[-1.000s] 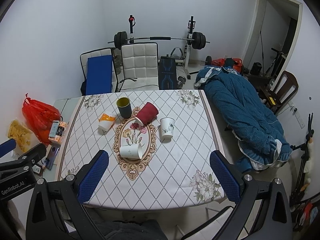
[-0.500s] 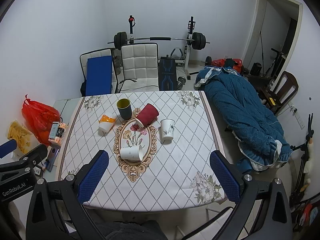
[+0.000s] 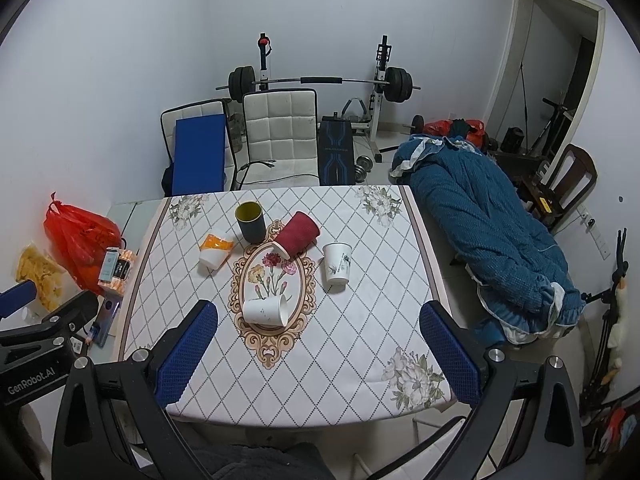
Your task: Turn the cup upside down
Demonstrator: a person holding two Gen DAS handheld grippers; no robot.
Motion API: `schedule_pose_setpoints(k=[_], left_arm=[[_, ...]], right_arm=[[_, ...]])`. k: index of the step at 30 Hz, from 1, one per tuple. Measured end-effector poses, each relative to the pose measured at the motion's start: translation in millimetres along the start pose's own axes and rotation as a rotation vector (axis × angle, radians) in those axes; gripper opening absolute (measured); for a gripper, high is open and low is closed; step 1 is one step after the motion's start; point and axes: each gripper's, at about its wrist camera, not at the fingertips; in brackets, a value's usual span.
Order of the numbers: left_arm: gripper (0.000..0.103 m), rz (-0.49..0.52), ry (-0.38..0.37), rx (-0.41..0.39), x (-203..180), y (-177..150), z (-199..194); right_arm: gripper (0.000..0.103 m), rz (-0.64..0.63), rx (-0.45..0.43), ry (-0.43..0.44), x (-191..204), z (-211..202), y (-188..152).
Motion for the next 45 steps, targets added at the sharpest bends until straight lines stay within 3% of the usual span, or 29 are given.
schedule_pose_setpoints(k=[16, 23, 29, 35, 45], left_arm=[[0.103, -0.001, -0.001, 0.0, 1, 0, 0], [0.103, 0.017, -0.011, 0.026, 0, 4, 21], [0.103, 0.048, -0.01, 0.094, 7, -11, 64], [0.103, 0.111, -0.009, 0.171, 9, -25, 118], [0.103, 0.171, -0.014, 0.338, -3, -32, 205]], right_arm=[[0.102, 0.003, -0.005, 0.005, 5, -1, 3], [0.102, 0.011, 0.012, -0.007, 9, 5, -6], [0.102, 0.023, 0.098, -0.07, 10, 52, -26], [0.102, 0.033, 0.219, -0.149, 4, 126, -60], [0.102, 0.077, 0.439, -0.183, -24, 242, -106]])
Point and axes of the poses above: each gripper's, at about its wrist camera, not at the fingertips, and z roughly the way its jaws point, x to its left, y to its top, and after that the axes turned 14 degrees about z, right-handed
